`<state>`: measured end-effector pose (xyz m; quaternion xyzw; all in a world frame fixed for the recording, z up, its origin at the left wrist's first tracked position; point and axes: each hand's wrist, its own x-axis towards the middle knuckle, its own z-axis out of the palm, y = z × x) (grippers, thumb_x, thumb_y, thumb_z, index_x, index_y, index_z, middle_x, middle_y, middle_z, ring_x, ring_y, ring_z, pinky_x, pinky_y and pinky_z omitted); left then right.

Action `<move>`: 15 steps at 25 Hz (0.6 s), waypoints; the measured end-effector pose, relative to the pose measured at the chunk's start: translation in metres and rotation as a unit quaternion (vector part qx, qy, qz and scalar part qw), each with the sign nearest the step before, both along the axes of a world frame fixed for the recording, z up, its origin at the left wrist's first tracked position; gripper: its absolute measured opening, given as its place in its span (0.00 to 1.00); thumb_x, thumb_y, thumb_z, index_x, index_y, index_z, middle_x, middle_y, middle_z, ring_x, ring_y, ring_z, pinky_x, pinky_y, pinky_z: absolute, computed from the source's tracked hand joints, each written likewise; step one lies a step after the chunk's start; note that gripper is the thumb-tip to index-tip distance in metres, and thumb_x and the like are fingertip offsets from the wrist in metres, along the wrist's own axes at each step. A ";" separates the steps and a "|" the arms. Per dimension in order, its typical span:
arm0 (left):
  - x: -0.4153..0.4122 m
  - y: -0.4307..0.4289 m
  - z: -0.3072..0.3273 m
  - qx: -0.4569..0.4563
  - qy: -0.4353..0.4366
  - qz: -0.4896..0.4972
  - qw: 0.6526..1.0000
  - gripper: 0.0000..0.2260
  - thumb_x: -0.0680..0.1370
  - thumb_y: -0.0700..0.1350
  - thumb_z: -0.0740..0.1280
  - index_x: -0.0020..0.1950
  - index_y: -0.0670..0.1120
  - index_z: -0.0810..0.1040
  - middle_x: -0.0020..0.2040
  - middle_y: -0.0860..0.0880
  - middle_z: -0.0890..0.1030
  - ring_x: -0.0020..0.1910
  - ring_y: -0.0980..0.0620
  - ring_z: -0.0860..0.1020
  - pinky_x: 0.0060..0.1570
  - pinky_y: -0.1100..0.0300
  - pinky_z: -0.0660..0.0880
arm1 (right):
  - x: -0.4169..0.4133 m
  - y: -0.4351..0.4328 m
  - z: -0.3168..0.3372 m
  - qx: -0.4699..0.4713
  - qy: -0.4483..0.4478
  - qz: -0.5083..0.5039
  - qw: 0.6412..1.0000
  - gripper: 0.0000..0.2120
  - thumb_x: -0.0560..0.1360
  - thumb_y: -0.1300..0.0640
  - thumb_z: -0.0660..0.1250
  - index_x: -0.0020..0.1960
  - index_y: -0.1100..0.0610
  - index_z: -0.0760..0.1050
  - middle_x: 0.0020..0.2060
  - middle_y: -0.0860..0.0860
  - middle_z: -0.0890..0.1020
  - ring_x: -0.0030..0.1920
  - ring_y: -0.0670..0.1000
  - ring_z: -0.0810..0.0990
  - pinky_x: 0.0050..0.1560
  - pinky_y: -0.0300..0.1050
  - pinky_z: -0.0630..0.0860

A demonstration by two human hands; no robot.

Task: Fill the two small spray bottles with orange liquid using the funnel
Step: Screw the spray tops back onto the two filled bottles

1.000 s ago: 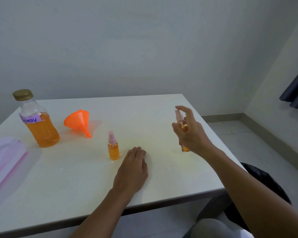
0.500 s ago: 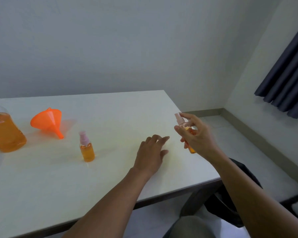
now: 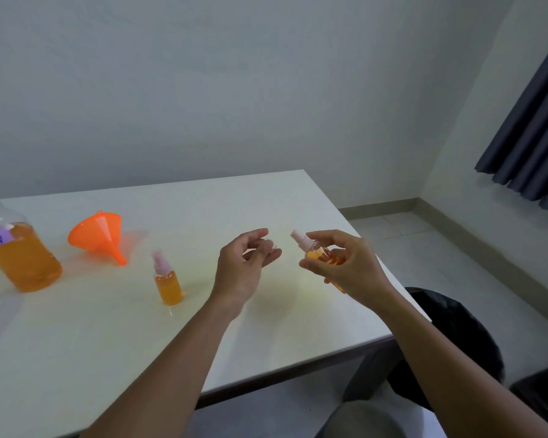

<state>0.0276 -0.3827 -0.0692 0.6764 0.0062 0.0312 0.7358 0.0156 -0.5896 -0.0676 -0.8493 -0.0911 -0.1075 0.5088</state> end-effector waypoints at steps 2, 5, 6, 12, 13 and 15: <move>-0.004 0.012 0.007 0.060 -0.022 0.012 0.998 0.11 0.77 0.43 0.71 0.59 0.48 0.80 0.48 0.51 0.85 0.45 0.54 0.86 0.49 0.61 0.77 | -0.003 0.010 0.003 -0.011 -0.019 0.013 1.000 0.24 0.66 0.45 0.80 0.60 0.46 0.81 0.54 0.42 0.83 0.45 0.50 0.86 0.42 0.42 0.85; -0.007 0.028 0.010 0.131 -0.064 0.013 0.989 0.14 0.74 0.44 0.75 0.58 0.50 0.80 0.47 0.53 0.85 0.47 0.56 0.84 0.50 0.62 0.80 | -0.005 0.020 0.012 -0.039 -0.054 0.022 0.998 0.21 0.66 0.45 0.80 0.57 0.43 0.81 0.53 0.39 0.83 0.46 0.47 0.84 0.45 0.36 0.83; -0.008 0.033 0.011 0.143 -0.076 0.009 0.987 0.14 0.73 0.43 0.76 0.57 0.49 0.80 0.47 0.53 0.85 0.47 0.56 0.83 0.51 0.62 0.80 | -0.005 0.022 0.016 -0.052 -0.061 0.027 0.996 0.21 0.66 0.46 0.80 0.57 0.42 0.80 0.52 0.37 0.83 0.46 0.46 0.84 0.45 0.35 0.82; -0.012 0.050 0.018 0.175 -0.120 -0.029 0.977 0.11 0.72 0.38 0.76 0.53 0.47 0.85 0.46 0.52 0.84 0.47 0.53 0.83 0.53 0.55 0.81 | 0.000 0.026 0.031 -0.132 -0.082 0.069 0.985 0.23 0.65 0.40 0.78 0.59 0.40 0.80 0.52 0.34 0.81 0.49 0.46 0.82 0.47 0.41 0.83; -0.012 0.051 0.018 0.182 -0.131 -0.035 0.974 0.11 0.72 0.38 0.75 0.54 0.47 0.86 0.46 0.52 0.83 0.47 0.52 0.83 0.53 0.55 0.81 | 0.002 0.026 0.031 -0.146 -0.083 0.077 0.983 0.24 0.65 0.41 0.78 0.60 0.41 0.80 0.53 0.35 0.81 0.50 0.45 0.82 0.48 0.42 0.83; -0.011 0.052 0.021 0.185 -0.142 -0.047 0.971 0.12 0.73 0.38 0.75 0.56 0.45 0.85 0.46 0.52 0.83 0.44 0.50 0.83 0.51 0.54 0.82 | 0.003 0.027 0.032 -0.176 -0.092 0.095 0.976 0.24 0.66 0.42 0.79 0.61 0.43 0.81 0.54 0.37 0.82 0.51 0.44 0.81 0.50 0.43 0.83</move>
